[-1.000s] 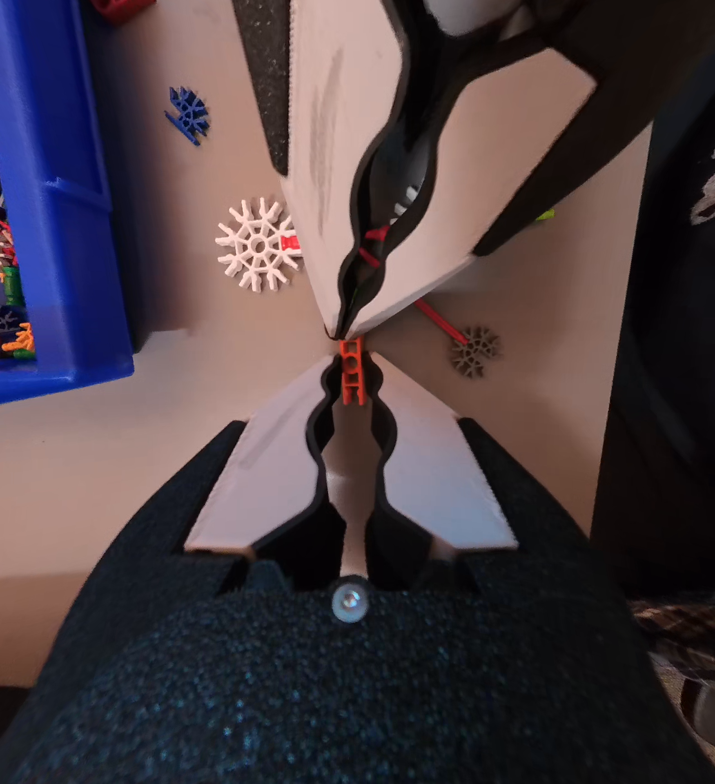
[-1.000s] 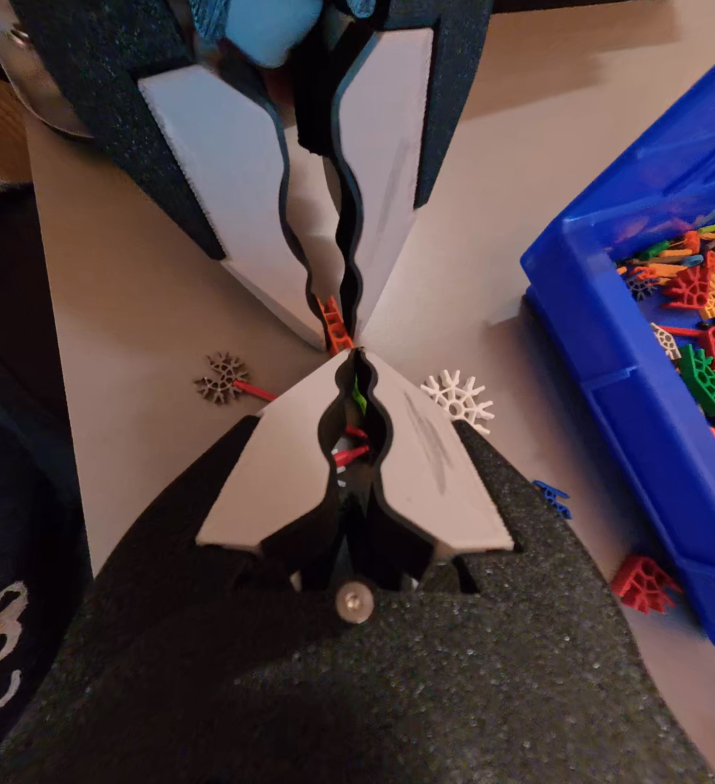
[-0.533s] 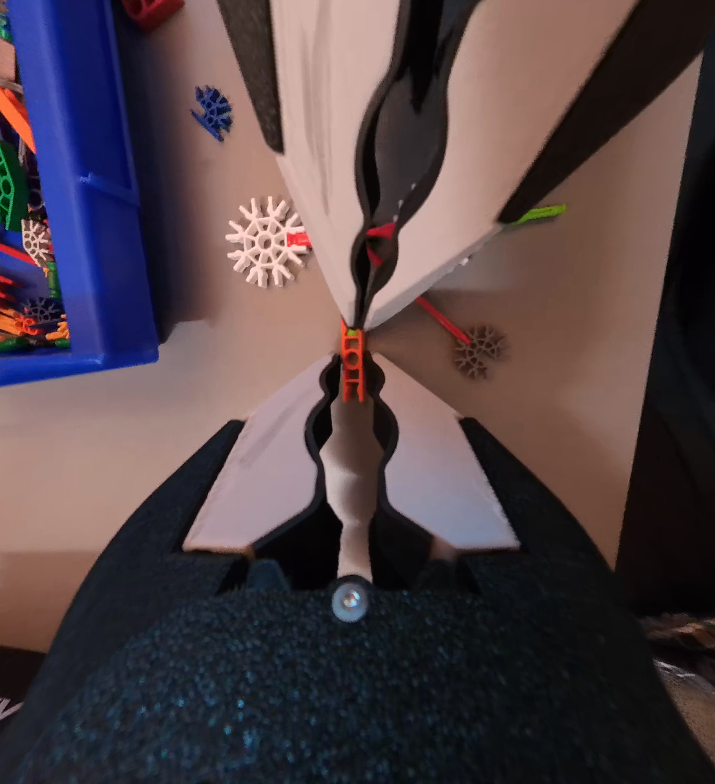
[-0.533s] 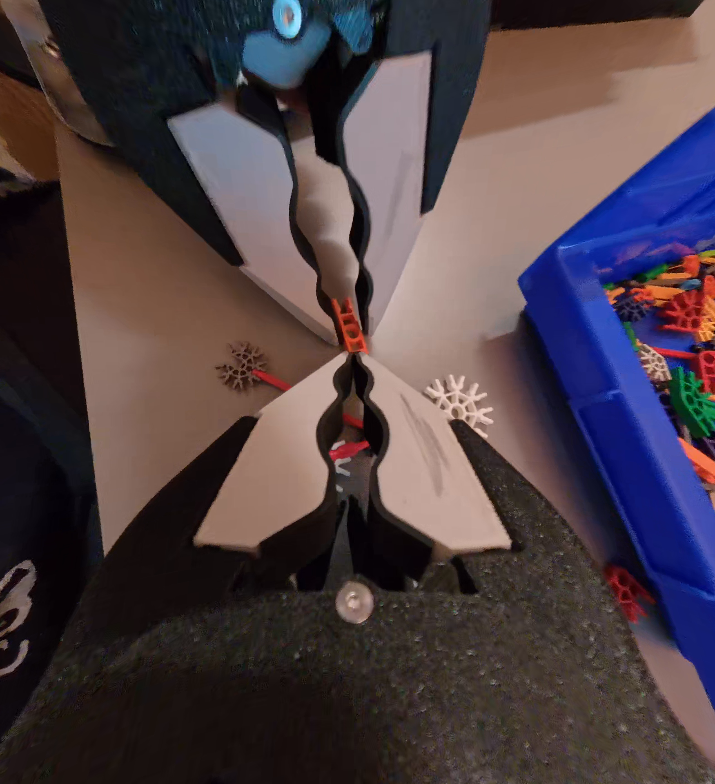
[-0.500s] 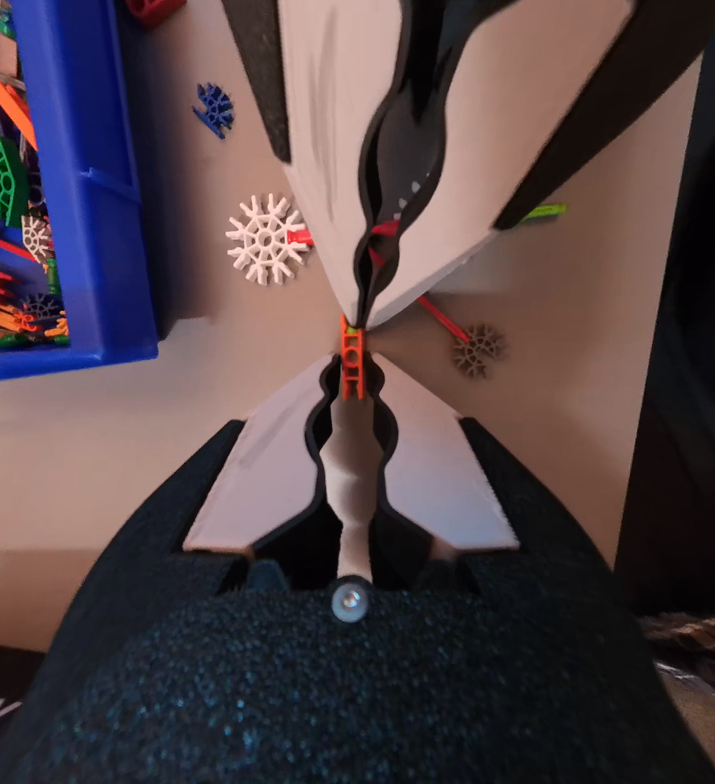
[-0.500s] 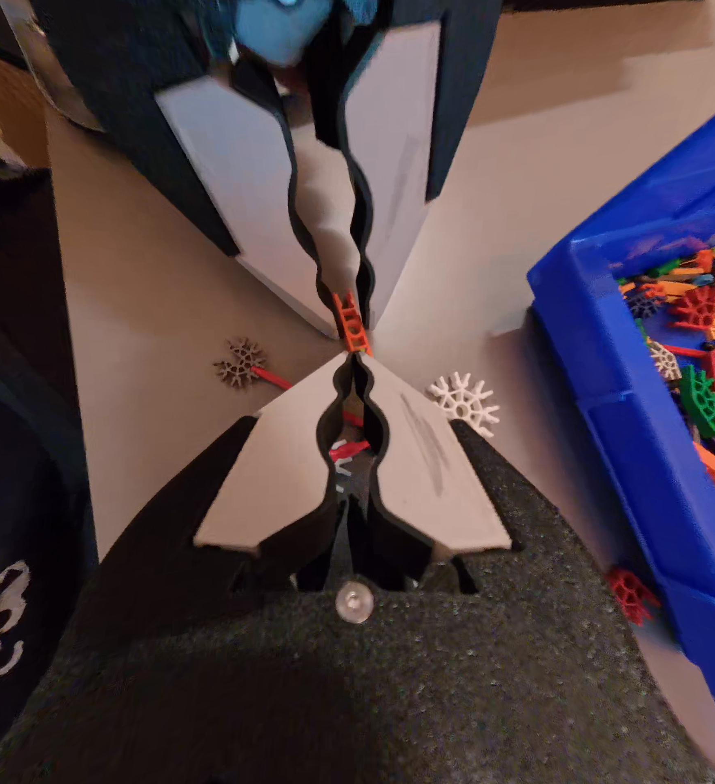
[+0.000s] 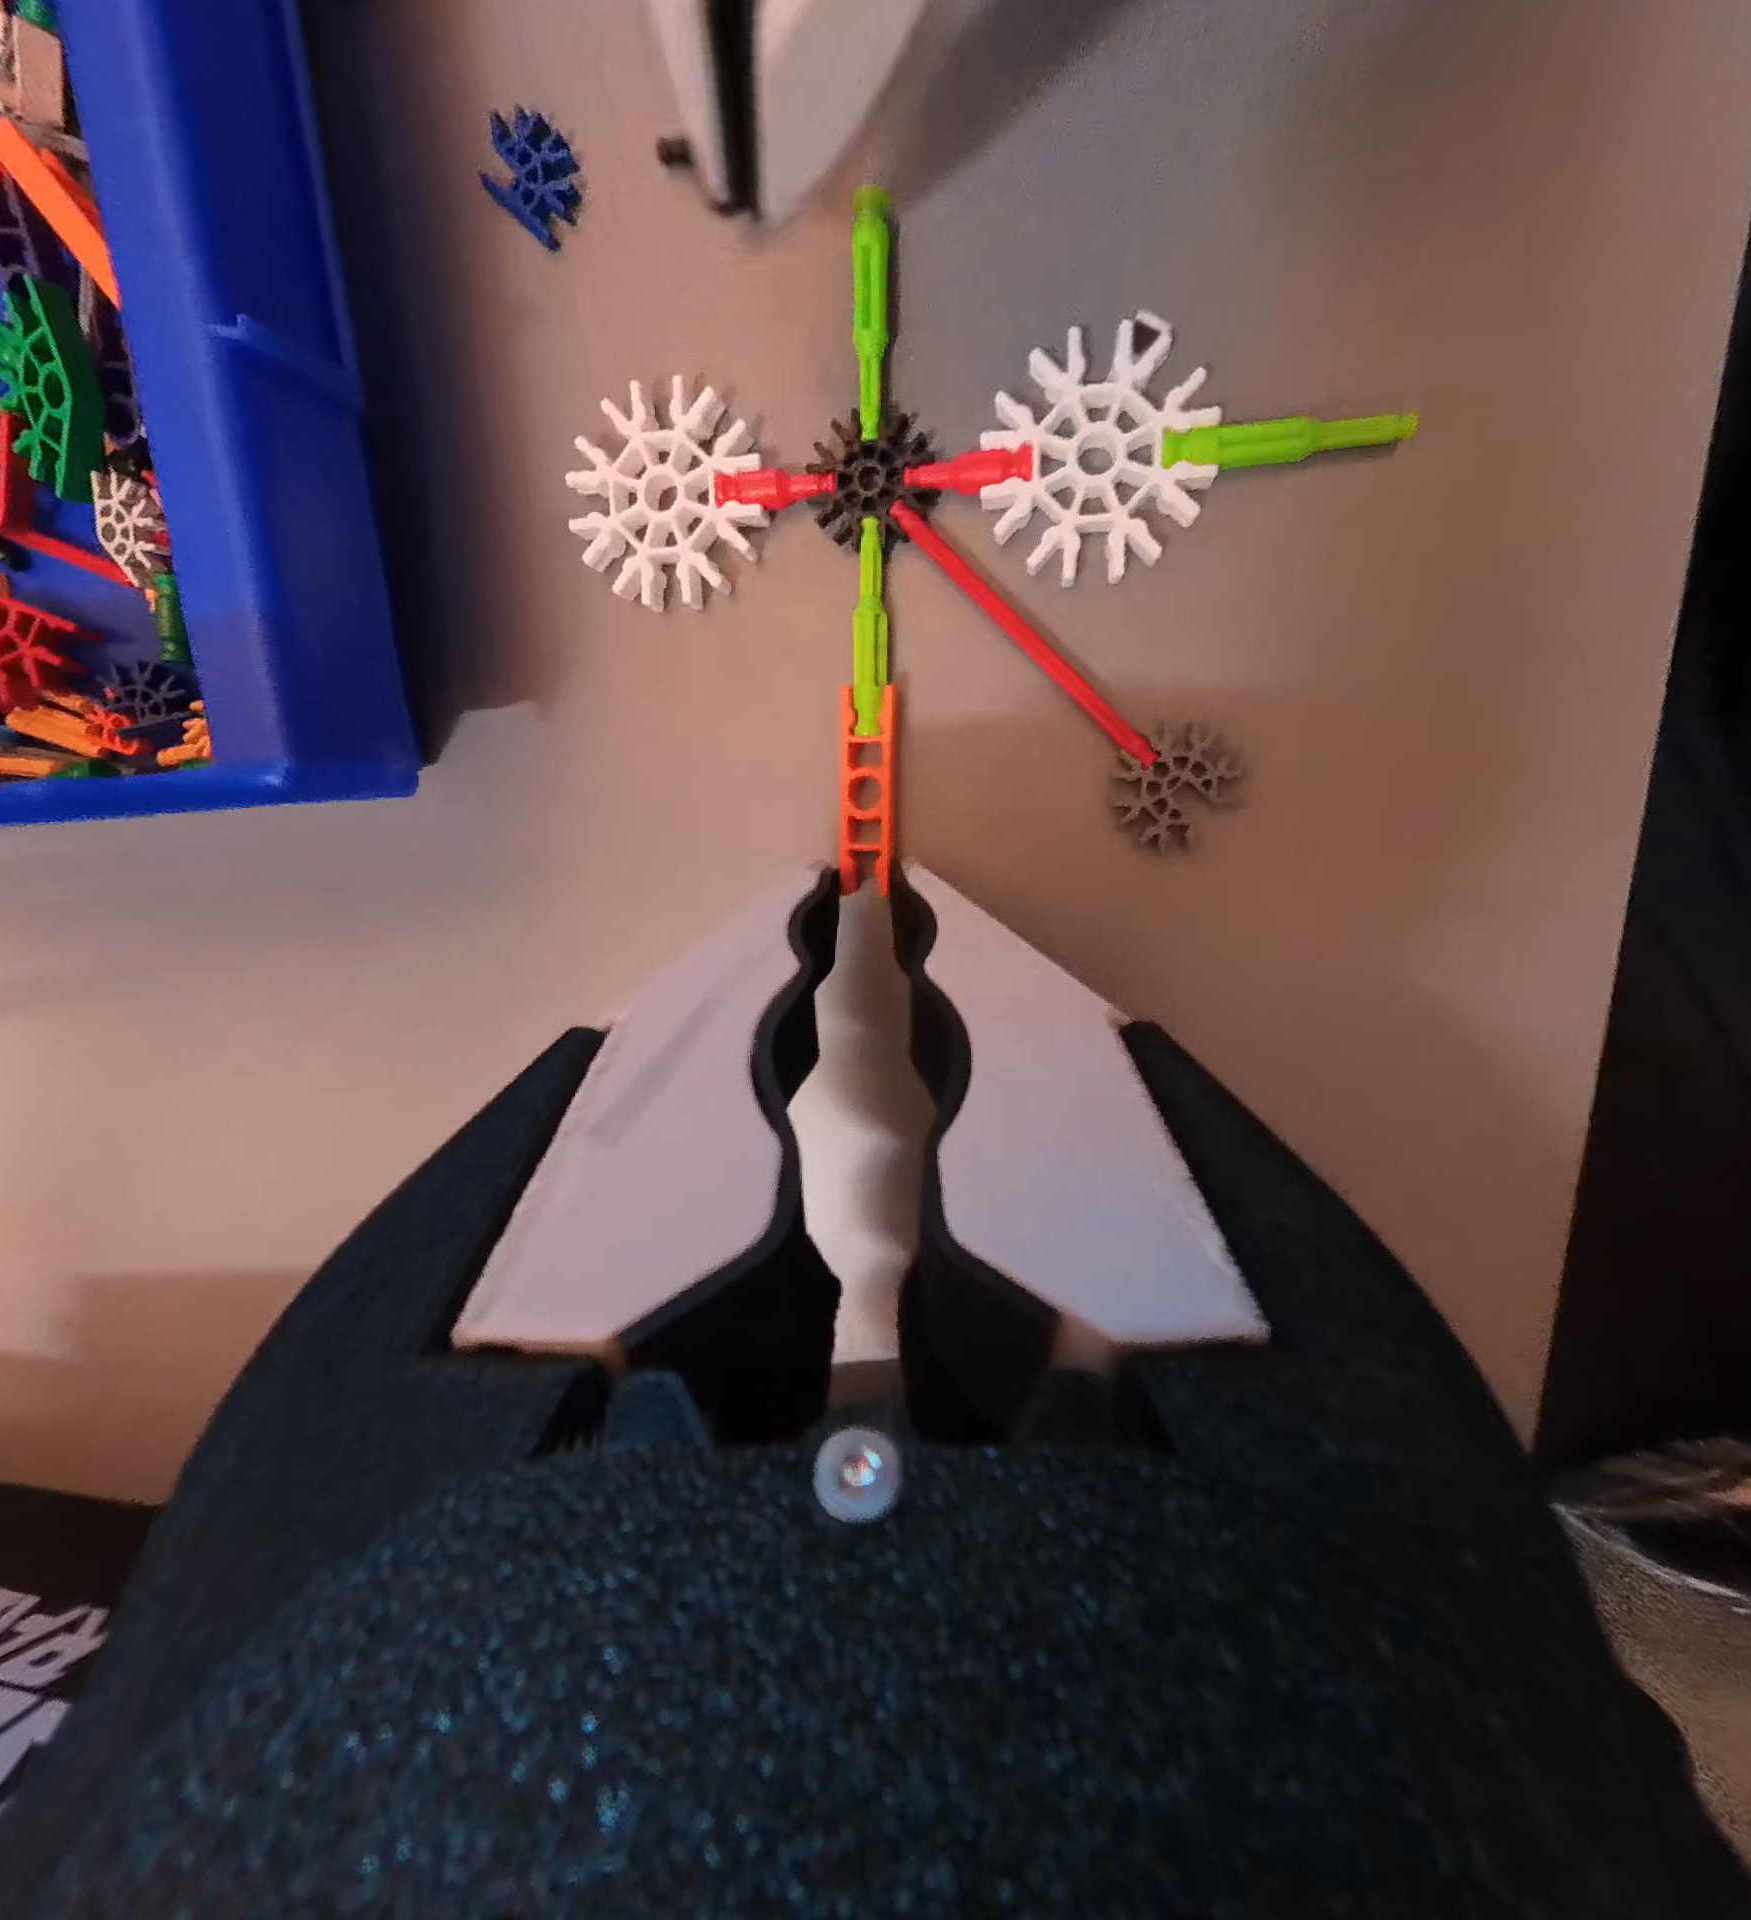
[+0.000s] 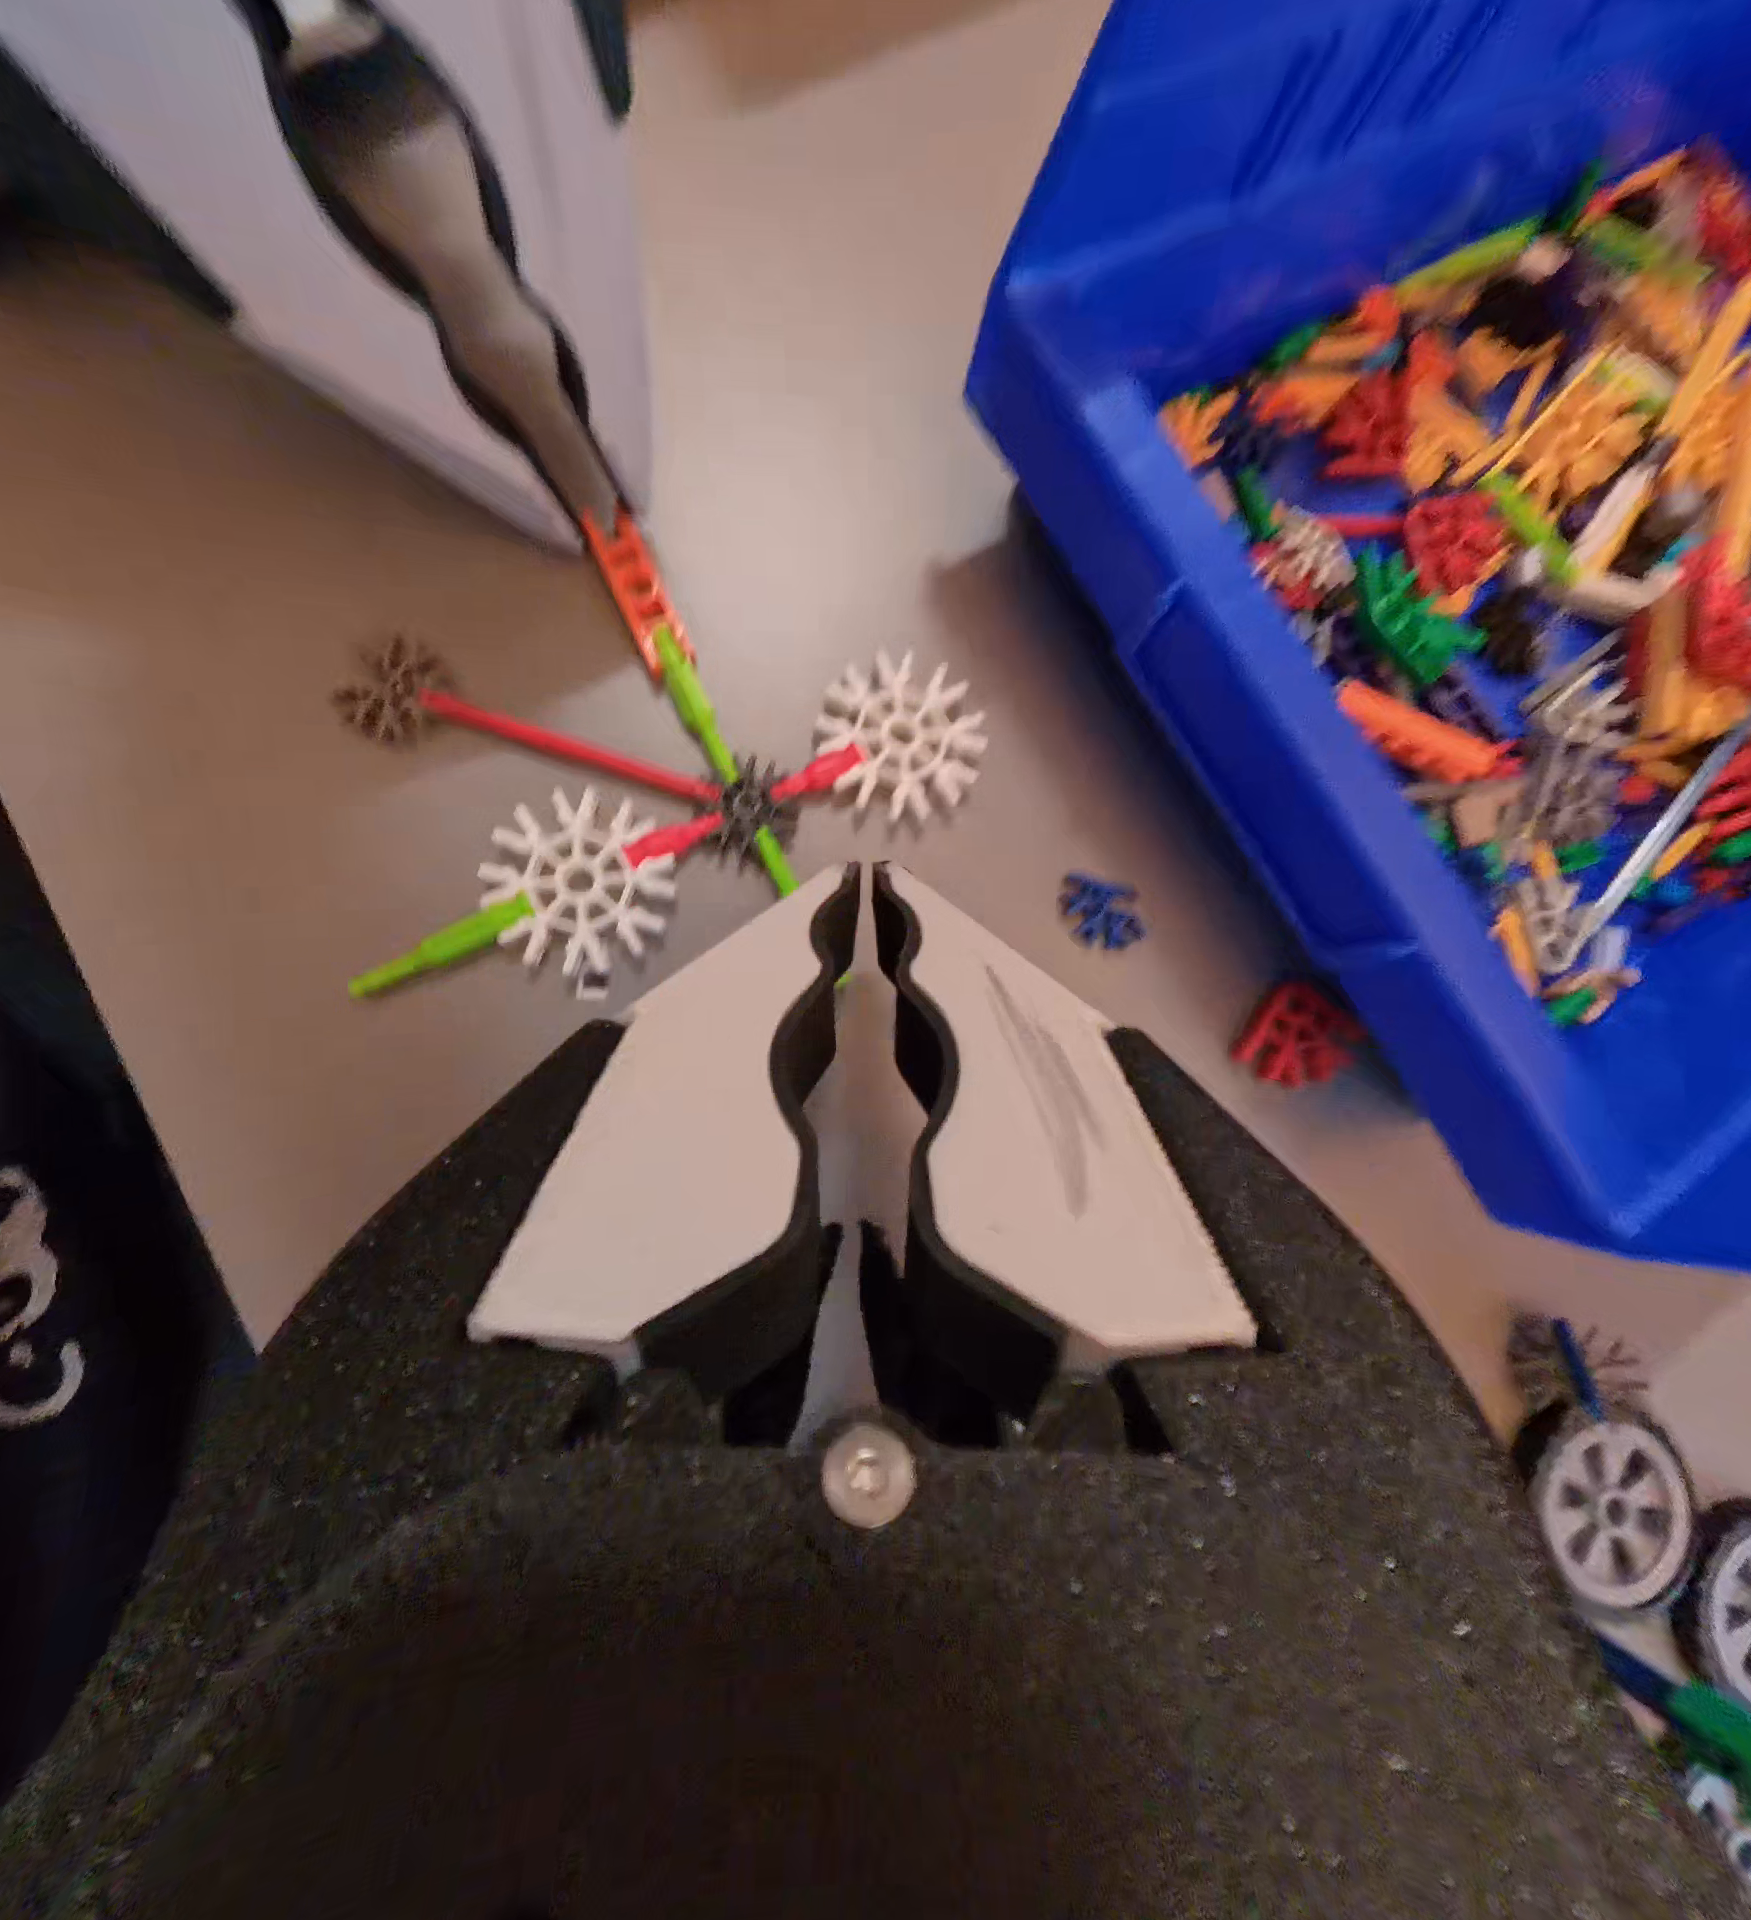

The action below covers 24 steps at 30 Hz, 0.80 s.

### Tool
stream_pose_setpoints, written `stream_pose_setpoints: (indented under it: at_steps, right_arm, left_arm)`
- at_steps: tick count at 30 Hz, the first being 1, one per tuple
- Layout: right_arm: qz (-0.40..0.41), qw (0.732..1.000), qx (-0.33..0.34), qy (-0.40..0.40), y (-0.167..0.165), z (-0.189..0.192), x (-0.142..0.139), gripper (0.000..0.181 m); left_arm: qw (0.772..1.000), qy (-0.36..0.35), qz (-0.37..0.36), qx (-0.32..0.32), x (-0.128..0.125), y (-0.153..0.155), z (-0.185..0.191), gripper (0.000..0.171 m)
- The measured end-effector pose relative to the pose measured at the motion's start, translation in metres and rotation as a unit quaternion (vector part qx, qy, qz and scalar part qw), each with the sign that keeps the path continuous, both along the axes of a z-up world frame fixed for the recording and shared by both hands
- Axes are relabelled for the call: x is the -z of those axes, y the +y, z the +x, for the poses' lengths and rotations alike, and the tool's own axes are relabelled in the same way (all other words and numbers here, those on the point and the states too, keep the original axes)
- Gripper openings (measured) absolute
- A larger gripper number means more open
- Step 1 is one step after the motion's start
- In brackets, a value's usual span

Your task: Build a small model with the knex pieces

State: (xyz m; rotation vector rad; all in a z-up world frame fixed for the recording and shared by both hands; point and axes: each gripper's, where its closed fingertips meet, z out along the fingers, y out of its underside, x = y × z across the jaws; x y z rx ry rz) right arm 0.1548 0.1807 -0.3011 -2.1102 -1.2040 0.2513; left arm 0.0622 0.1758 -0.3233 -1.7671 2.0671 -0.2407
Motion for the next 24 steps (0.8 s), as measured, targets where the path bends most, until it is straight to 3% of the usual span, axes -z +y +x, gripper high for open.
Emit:
stream_pose_setpoints:
  at_steps: [3, 8, 17, 21, 24]
  right_arm:
    - [-0.021, 0.999, 0.005, -0.044, -0.011, 0.006, 0.022, 0.004]
    - [-0.028, 0.999, -0.013, -0.023, -0.021, -0.016, 0.021, 0.003]
    - [-0.024, 0.998, -0.061, -0.003, -0.034, -0.066, 0.021, 0.003]
    - [0.013, 0.998, -0.053, 0.022, -0.026, -0.061, 0.009, 0.002]
    - [0.016, 0.995, -0.046, 0.085, -0.027, -0.050, -0.007, 0.003]
  left_arm:
    - [1.000, 0.006, -0.001, 0.007, 0.000, 0.002, 0.000, 0.009]
    - [0.999, 0.038, 0.030, 0.009, 0.000, 0.021, -0.013, 0.010]
    - [0.998, 0.034, 0.050, -0.015, 0.002, 0.053, -0.025, 0.007]
    - [0.996, 0.045, 0.067, -0.040, -0.005, 0.067, -0.037, 0.017]
    - [0.997, 0.035, 0.058, -0.043, -0.028, 0.070, -0.041, 0.017]
